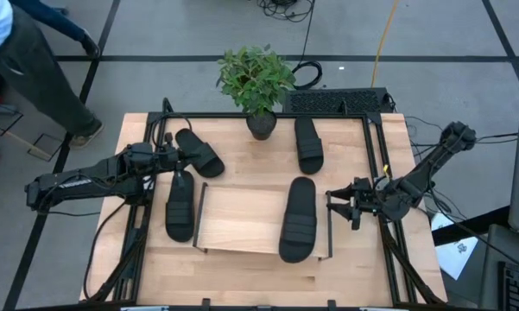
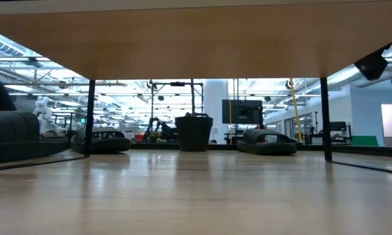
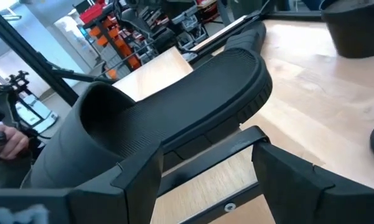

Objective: Pick and place slides into the shelf
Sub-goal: Adjust the shelf, then put the black slipper on the shelf

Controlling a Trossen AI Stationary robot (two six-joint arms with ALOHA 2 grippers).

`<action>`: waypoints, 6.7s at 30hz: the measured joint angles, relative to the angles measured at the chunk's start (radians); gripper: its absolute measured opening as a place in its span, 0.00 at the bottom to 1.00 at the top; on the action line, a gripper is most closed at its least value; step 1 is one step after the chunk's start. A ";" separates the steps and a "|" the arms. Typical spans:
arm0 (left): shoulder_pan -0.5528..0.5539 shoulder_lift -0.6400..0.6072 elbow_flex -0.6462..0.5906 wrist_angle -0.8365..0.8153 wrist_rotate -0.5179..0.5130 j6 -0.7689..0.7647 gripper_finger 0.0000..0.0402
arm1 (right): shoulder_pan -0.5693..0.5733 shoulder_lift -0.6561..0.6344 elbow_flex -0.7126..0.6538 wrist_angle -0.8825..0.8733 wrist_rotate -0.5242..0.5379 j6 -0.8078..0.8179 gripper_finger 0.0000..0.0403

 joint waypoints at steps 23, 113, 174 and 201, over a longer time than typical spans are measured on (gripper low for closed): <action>0.000 0.000 0.000 0.000 -0.007 -0.005 0.01 | -0.125 -0.083 0.004 -0.036 -0.121 -0.194 0.58; 0.539 -0.016 0.000 0.314 0.761 0.116 0.01 | -0.259 -0.458 -0.032 -0.028 -0.433 -0.887 0.00; 0.886 0.723 0.583 -0.624 0.674 0.086 0.48 | -0.597 -0.460 -0.047 0.055 -0.670 -0.936 0.00; 0.797 0.798 0.434 -0.635 0.527 0.082 0.75 | -0.597 -0.460 -0.047 0.107 -0.671 -0.949 0.00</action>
